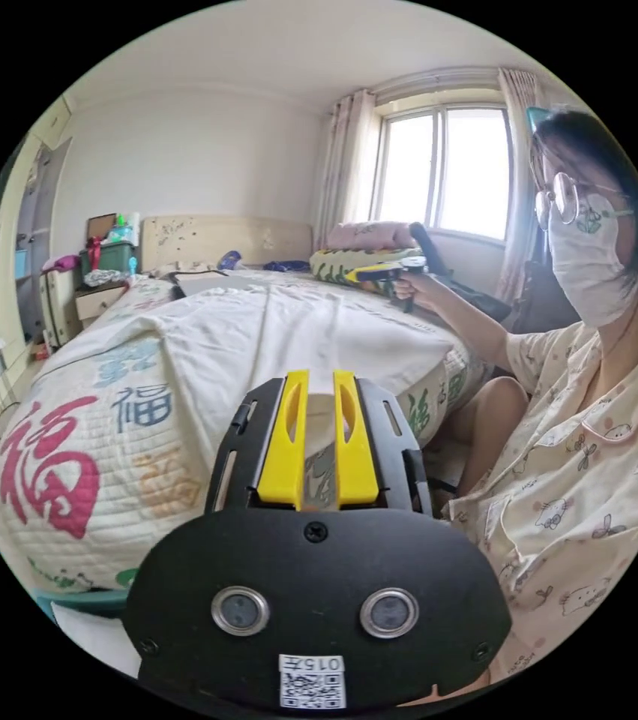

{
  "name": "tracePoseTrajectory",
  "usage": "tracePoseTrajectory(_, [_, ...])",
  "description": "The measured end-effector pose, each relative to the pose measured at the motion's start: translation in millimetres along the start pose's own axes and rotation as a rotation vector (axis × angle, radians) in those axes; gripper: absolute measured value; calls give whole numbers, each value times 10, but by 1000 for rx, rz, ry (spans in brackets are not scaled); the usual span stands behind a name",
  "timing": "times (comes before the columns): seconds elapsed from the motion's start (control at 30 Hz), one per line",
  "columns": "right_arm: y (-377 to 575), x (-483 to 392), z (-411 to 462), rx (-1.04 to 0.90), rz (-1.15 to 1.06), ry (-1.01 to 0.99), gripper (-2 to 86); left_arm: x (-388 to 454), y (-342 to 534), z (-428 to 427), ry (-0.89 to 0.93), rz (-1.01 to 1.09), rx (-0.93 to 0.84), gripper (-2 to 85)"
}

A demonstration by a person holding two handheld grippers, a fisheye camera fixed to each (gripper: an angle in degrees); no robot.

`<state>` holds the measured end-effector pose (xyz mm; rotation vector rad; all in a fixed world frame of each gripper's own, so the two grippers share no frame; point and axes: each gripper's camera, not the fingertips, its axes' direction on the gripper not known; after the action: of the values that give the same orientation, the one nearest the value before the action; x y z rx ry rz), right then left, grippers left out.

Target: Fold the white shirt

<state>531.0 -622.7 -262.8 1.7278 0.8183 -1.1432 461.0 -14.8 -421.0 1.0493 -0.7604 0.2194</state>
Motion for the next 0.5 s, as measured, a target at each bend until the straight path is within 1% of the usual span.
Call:
tracePoseTrajectory(0.03, [7, 259, 194, -29, 85, 19, -8, -1, -58, 165, 32, -2, -49, 59])
tracePoseTrajectory(0.1, [10, 544, 495, -68, 177, 39, -9, 10, -94, 313, 44, -7, -100, 58])
tracePoseTrajectory(0.13, [-24, 655, 696, -106, 216, 50, -10, 2, -95, 294, 52, -24, -73, 55])
tracePoseTrajectory(0.2, [-109, 680, 974, -171, 178, 67, -10, -43, -123, 261, 66, -62, -63, 51])
tracePoseTrajectory(0.27, [-118, 659, 1285, -254, 143, 168, -9, -44, -171, 227, 76, -71, -61, 38])
tracePoseTrajectory(0.3, [-84, 664, 1505, -326, 128, 217, -9, -14, -218, 200, 67, -57, -70, 26])
tracePoseTrajectory(0.4, [-5, 668, 1610, -309, 142, 219, -2, -6, -362, 162, 127, -38, -103, 10])
tracePoseTrajectory(0.47, [37, 631, 1583, -305, 136, 220, 16, -60, -448, 41, 144, -48, -77, 9])
tracePoseTrajectory(0.5, [68, 555, 1506, -287, 116, 225, 42, -119, -508, -95, 155, -59, -32, 10])
